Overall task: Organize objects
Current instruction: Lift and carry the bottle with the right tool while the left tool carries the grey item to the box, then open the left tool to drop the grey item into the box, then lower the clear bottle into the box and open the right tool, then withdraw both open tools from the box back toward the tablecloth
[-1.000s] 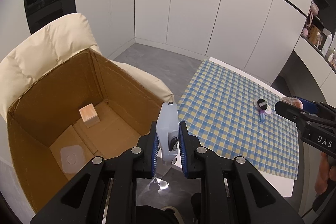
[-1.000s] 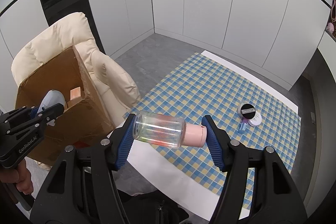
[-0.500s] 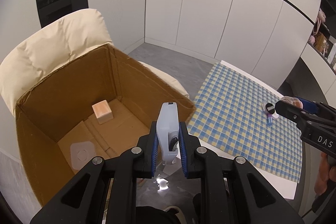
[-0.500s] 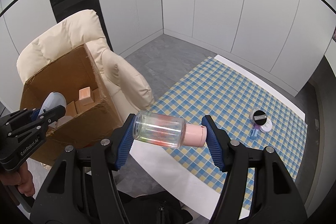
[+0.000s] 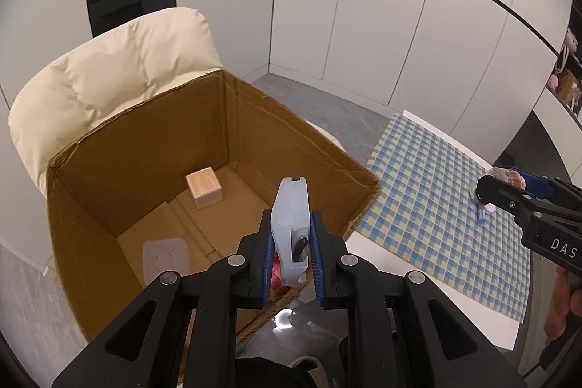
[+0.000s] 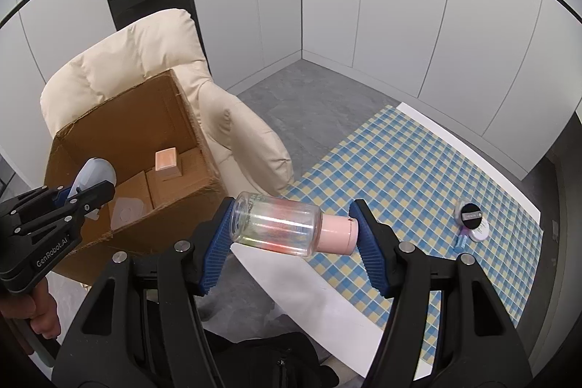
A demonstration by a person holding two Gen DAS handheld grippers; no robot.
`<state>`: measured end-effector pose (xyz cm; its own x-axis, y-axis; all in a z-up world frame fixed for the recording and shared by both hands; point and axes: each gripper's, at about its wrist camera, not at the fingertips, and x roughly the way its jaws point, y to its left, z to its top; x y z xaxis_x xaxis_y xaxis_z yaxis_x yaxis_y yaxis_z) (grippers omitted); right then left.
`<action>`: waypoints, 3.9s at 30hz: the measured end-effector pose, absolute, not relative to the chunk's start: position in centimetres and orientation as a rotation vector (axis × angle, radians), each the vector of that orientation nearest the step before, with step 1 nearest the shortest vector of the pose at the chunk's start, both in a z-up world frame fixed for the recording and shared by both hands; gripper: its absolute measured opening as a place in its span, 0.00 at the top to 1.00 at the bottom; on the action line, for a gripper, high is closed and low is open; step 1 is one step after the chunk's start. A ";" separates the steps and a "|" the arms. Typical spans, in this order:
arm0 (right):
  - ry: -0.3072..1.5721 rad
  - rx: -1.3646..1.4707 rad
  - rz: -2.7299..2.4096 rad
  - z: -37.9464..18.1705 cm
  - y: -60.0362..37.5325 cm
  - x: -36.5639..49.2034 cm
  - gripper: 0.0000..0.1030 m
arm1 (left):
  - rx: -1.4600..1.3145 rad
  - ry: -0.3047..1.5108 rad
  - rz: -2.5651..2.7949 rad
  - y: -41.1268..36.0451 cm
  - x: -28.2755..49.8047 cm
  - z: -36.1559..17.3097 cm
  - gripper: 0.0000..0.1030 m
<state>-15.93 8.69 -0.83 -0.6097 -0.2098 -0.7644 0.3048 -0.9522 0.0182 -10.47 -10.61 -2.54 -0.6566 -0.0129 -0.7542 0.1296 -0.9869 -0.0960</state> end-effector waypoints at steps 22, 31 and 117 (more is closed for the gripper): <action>0.218 1.163 -2.500 -1.0 3.0 -16.0 0.36 | 1.236 0.277 -2.685 -15.5 -9.1 -3.2 0.83; 0.243 1.148 -2.470 -1.0 0.9 -15.9 0.36 | 1.242 0.293 -2.660 -16.9 -8.5 -3.6 0.83; 0.340 1.127 -2.402 -2.1 -7.7 -15.9 0.00 | 1.095 0.385 -2.487 -24.5 -3.9 -3.2 0.00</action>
